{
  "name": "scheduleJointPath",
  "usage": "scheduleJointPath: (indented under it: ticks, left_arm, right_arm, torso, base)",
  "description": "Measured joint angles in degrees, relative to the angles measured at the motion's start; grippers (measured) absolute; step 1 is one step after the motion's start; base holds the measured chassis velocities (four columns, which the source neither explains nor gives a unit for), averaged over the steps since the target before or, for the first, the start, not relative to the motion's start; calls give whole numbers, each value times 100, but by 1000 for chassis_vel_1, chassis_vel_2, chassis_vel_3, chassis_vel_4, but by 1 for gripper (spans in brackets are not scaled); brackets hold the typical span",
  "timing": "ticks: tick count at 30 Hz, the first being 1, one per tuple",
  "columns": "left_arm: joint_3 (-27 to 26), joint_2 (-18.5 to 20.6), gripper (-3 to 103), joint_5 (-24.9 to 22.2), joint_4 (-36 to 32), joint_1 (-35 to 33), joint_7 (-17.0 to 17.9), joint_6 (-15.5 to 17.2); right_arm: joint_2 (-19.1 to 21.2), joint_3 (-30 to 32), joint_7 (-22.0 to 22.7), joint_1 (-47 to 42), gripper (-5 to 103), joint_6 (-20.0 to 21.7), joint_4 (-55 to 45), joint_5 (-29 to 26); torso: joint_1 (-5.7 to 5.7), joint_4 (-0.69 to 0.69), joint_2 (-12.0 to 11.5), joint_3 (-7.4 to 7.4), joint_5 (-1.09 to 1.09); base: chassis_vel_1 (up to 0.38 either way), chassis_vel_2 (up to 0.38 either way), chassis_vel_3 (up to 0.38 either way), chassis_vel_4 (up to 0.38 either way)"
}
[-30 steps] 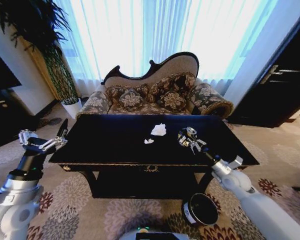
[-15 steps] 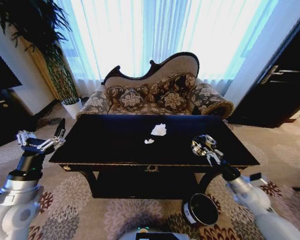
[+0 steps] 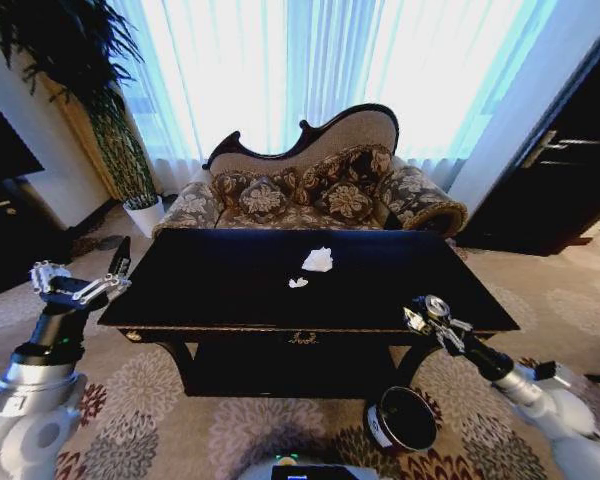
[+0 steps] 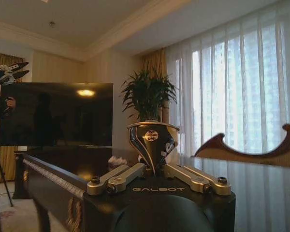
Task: Move to the front of the table and place the trash on the table into the trash bin.
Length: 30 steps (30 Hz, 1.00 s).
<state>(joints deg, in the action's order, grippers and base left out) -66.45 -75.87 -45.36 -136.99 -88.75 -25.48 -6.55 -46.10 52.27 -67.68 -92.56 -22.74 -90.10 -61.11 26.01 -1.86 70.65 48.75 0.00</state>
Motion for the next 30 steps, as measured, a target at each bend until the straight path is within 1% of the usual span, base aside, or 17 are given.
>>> scheduleJointPath:
  ticks: [1,4,7,8,10,11,14,17,19,20,21,23,24,26,27,28,30]
  left_arm:
    - [0,0,100,0,0,0,0,0]
    - [10,52,100,-35,37,34,7,25]
    - [7,70,100,-53,48,48,13,29]
    - [5,87,100,-71,56,63,17,37]
    - [3,96,100,-92,61,73,20,41]
    - [3,96,100,-92,61,73,20,41]
    - [-38,111,100,-145,81,71,21,37]
    - [-70,121,100,-183,90,62,22,25]
    - [-103,126,100,-212,94,55,22,16]
    - [-108,126,100,-218,94,52,21,15]
    - [-108,126,100,-218,94,52,21,15]
    - [-137,126,100,-241,78,38,21,13]
    - [-169,128,100,-259,54,27,21,13]
    - [-225,144,100,-297,34,7,21,13]
    - [-225,144,100,-297,34,7,21,13]
    - [-241,148,100,-304,31,2,21,13]
    - [-300,167,100,-329,20,-12,21,13]
  right_arm:
    - [0,0,0,0,0,0,0,0]
    - [-127,164,-402,-240,0,-2,169,-163]
    - [-164,215,-538,-298,0,-2,233,-170]
    - [-202,266,-721,-345,0,-20,374,-145]
    - [-231,276,-903,-350,0,-73,663,-50]
    - [-231,276,-903,-350,0,-73,663,-50]
    - [-245,48,-952,-160,0,-302,1270,247]
    - [-279,-159,-829,-34,0,-392,1560,421]
    - [-366,-492,-521,163,0,-438,1885,647]
    - [-394,-608,-421,246,0,-457,1998,762]
    - [-394,-608,-421,246,0,-457,1998,762]
    - [-447,-817,-211,453,0,-521,2275,1222]
    - [-471,-933,-92,614,0,-600,2513,1665]
    - [-509,-1081,118,795,0,-687,2825,2268]
    - [-509,-1081,118,795,0,-687,2825,2268]
    - [-523,-1120,191,841,0,-700,2911,2442]
    - [-572,-1223,471,1044,0,-792,3286,3100]
  torso:
    - [0,0,0,0,0]
    - [0,0,0,0,0]
    - [0,0,0,0,-1]
    - [0,-1,0,0,-1]
    - [0,0,0,0,-1]
    - [0,0,0,0,-1]
    - [0,-1,0,0,-2]
    - [0,0,0,0,0]
    - [0,-1,0,0,-1]
    - [0,-1,0,0,0]
    - [0,-1,0,0,0]
    - [0,0,0,0,-1]
    - [0,1,0,0,-1]
    - [0,1,0,0,-1]
    - [0,1,0,0,-1]
    - [0,0,0,0,-1]
    - [0,-1,0,0,0]
  base:
    - [0,0,0,0]
    - [0,0,0,0]
    - [0,0,0,0]
    - [0,0,0,0]
    - [0,0,0,0]
    - [0,0,0,0]
    - [0,0,0,0]
    - [0,0,0,0]
    - [0,0,0,0]
    - [0,0,0,0]
    - [0,0,0,0]
    - [0,0,0,0]
    - [0,0,0,0]
    - [0,0,0,0]
    - [0,0,0,0]
    - [0,0,0,0]
    - [0,0,0,0]
